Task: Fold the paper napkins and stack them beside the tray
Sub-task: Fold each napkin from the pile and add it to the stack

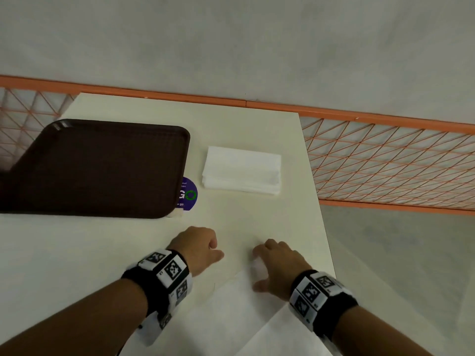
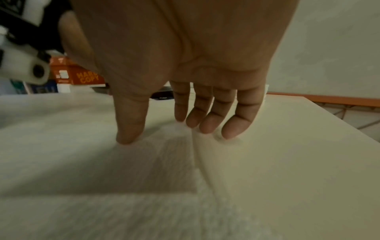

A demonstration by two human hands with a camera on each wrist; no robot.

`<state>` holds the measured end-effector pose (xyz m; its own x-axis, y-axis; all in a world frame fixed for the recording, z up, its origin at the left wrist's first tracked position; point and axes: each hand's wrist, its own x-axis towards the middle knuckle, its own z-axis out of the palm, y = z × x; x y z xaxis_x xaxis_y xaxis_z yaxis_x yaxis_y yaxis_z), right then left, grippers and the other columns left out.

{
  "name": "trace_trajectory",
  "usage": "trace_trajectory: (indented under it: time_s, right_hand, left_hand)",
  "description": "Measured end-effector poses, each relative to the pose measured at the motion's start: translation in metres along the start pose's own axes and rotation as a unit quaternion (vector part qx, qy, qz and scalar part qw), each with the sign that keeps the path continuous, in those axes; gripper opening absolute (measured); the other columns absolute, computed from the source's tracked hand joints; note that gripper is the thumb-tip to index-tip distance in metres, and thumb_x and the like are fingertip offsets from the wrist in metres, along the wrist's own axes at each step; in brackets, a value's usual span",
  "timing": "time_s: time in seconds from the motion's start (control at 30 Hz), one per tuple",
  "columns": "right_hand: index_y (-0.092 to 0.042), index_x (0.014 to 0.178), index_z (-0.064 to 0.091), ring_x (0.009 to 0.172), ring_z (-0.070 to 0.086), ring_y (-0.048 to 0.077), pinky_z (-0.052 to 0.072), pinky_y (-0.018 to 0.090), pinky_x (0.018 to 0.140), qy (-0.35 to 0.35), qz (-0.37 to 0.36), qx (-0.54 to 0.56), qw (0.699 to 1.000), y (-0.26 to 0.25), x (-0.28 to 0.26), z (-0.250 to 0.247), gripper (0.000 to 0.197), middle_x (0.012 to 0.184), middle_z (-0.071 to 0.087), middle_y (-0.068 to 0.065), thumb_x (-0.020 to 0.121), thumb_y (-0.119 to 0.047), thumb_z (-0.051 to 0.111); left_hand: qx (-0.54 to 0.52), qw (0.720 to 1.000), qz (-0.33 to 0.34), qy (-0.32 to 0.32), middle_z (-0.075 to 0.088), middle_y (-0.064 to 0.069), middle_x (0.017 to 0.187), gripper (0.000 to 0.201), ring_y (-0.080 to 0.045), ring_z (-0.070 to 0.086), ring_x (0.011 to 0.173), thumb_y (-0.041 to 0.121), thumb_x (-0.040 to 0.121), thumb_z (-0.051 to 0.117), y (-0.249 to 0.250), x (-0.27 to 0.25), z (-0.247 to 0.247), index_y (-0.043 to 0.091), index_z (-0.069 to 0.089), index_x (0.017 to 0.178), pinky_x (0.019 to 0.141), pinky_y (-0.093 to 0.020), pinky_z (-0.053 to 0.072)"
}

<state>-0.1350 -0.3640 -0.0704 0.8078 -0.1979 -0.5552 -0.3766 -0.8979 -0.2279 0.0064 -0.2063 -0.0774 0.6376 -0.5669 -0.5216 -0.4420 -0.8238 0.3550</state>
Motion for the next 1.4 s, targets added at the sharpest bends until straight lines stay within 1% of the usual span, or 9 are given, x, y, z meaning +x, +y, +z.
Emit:
trace_trajectory:
  time_s: [0.2,0.37,0.43,0.6,0.73,0.9,1.07,1.17,1.4]
  right_hand:
    - [-0.024,0.123,0.054,0.115,0.051,0.024,0.042,0.035,0.095,-0.042,0.013,0.007,0.999,-0.009,0.003,0.008,0.048,0.122,0.057,0.001,0.081,-0.041,0.071]
    - [-0.019,0.1,0.068,0.092,0.058,0.015,0.04,0.022,0.073,-0.016,-0.031,0.108,0.994,-0.016,0.0,-0.002,0.021,0.102,0.065,-0.001,0.081,-0.026,0.07]
    - [-0.024,0.086,0.067,0.082,0.057,0.012,0.044,0.023,0.069,0.01,-0.044,0.166,0.985,-0.017,-0.005,-0.012,0.009,0.089,0.064,-0.004,0.08,-0.027,0.072]
    - [-0.032,0.073,0.059,0.074,0.057,0.01,0.042,0.017,0.061,0.084,-0.072,0.226,0.968,-0.011,-0.014,-0.039,0.017,0.08,0.063,-0.006,0.08,-0.028,0.074]
    - [-0.026,0.073,0.063,0.064,0.058,0.01,0.047,0.023,0.06,0.146,-0.049,0.351,0.924,-0.001,-0.015,-0.054,0.016,0.071,0.064,-0.005,0.079,-0.024,0.077]
    - [-0.025,0.067,0.066,0.063,0.06,0.021,0.049,0.035,0.062,0.189,-0.008,0.511,0.838,0.016,-0.013,-0.055,0.019,0.068,0.065,0.002,0.081,-0.018,0.077]
    - [-0.02,0.074,0.068,0.073,0.063,0.026,0.052,0.045,0.071,0.205,0.009,0.572,0.794,0.024,-0.008,-0.051,0.012,0.076,0.07,0.006,0.081,-0.019,0.077]
    - [-0.015,0.091,0.071,0.083,0.069,0.029,0.057,0.053,0.08,0.207,0.017,0.607,0.767,0.023,-0.007,-0.053,0.009,0.091,0.074,0.013,0.084,-0.018,0.074]
    - [-0.013,0.11,0.067,0.089,0.072,0.028,0.059,0.039,0.074,0.109,0.036,0.657,0.745,0.015,-0.005,-0.046,0.026,0.099,0.074,0.013,0.084,-0.018,0.072]
  left_hand:
    - [-0.008,0.997,0.024,-0.067,0.063,0.004,0.111,0.042,-0.014,0.06,0.1,0.049,0.078,0.07,0.001,-0.027,0.018,0.024,0.062,0.111,0.092,-0.029,0.049]
    - [-0.108,0.99,0.043,-0.083,0.057,0.011,0.107,0.056,-0.006,0.057,0.096,0.047,0.071,0.079,-0.002,-0.039,0.028,0.026,0.059,0.119,0.087,-0.019,0.045]
    - [-0.142,0.986,0.044,-0.078,0.059,0.013,0.105,0.052,-0.006,0.06,0.098,0.043,0.071,0.08,-0.004,-0.042,0.028,0.026,0.061,0.116,0.086,-0.019,0.046]
    - [-0.2,0.975,0.074,-0.063,0.072,0.005,0.096,0.023,-0.012,0.067,0.09,0.036,0.084,0.069,-0.005,-0.046,0.017,0.019,0.07,0.101,0.084,-0.028,0.054]
    - [-0.262,0.961,0.079,-0.04,0.071,0.007,0.104,0.027,-0.009,0.066,0.096,0.032,0.086,0.069,-0.008,-0.046,0.004,0.019,0.07,0.109,0.091,-0.025,0.05]
    - [-0.401,0.914,0.066,-0.018,0.075,-0.006,0.095,0.014,-0.024,0.071,0.091,0.022,0.085,0.071,-0.02,-0.042,-0.016,0.013,0.074,0.095,0.092,-0.041,0.053]
    - [-0.514,0.855,0.049,0.039,0.075,-0.008,0.099,0.014,-0.027,0.07,0.097,0.016,0.085,0.07,-0.02,-0.035,-0.029,0.012,0.075,0.097,0.093,-0.044,0.052]
    - [-0.559,0.825,0.034,0.076,0.075,-0.009,0.098,0.017,-0.027,0.07,0.094,0.016,0.087,0.067,-0.015,-0.032,-0.036,0.007,0.072,0.1,0.085,-0.04,0.055]
    - [-0.563,0.818,0.007,0.118,0.075,-0.005,0.099,0.015,-0.026,0.07,0.096,0.023,0.09,0.064,-0.019,-0.022,-0.039,0.015,0.072,0.101,0.092,-0.048,0.053]
